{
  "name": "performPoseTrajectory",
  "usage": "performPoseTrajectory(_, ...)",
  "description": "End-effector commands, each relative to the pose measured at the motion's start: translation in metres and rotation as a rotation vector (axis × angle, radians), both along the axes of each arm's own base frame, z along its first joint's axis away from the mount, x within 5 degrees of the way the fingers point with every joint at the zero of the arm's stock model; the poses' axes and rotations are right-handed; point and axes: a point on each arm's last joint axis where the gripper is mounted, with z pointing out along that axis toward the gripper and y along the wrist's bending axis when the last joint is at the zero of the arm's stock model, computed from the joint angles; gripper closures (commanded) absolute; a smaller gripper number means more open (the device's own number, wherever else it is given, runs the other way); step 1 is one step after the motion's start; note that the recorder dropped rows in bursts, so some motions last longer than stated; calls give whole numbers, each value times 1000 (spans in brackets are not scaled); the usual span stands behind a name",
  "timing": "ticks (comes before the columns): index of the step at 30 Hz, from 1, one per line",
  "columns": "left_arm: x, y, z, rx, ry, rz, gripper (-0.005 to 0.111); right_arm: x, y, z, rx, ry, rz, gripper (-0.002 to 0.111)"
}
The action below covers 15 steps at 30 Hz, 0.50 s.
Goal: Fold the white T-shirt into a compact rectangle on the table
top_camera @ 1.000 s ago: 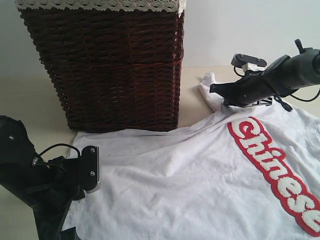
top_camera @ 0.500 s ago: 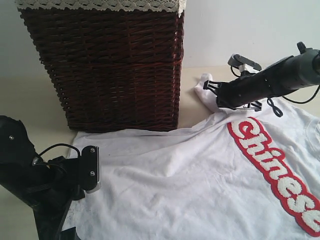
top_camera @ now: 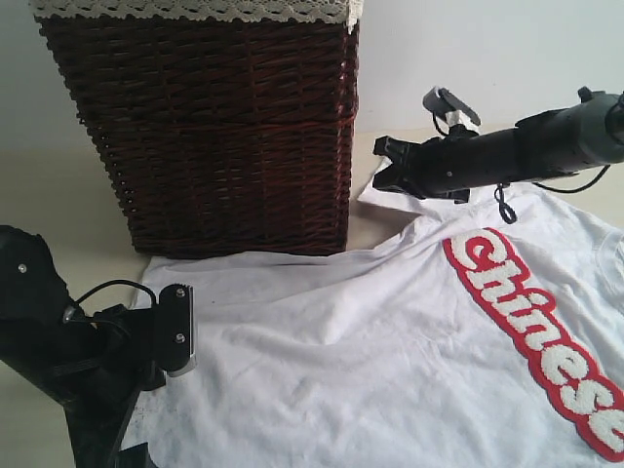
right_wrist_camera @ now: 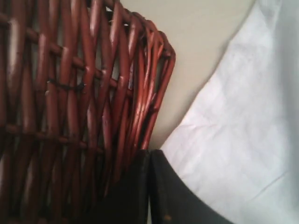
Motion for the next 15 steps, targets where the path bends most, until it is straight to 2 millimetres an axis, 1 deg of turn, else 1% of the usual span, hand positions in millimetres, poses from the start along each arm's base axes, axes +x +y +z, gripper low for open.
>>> performPoseTrajectory(1,-4,2,-11,35,33,-32,15,-5,-14,56,-158,-188,143,108)
performPoseTrajectory(4,-4,2,-11,35,33,-32,15,-17,-33,99,-385,-316,279,108)
performPoseTrajectory(6,-4,2,-11,35,33,-32,15,-31,-50,119,-562,-357,425,108)
performPoseTrajectory(9,-4,2,-11,35,33,-32,15,-60,-81,128,-745,-278,745,108)
performPoseTrajectory(11,-4,2,-11,35,33,-32,15,-83,-101,127,-776,-187,935,108)
performPoseTrajectory(12,-4,2,-11,35,33,-32,15,-94,-113,126,-771,-140,999,108)
performPoseTrajectory(13,-4,2,-11,35,33,-32,15,-102,-122,125,-764,-113,1023,108)
performPoseTrajectory(15,-4,2,-11,35,33,-32,15,-117,-142,119,-746,-56,988,108)
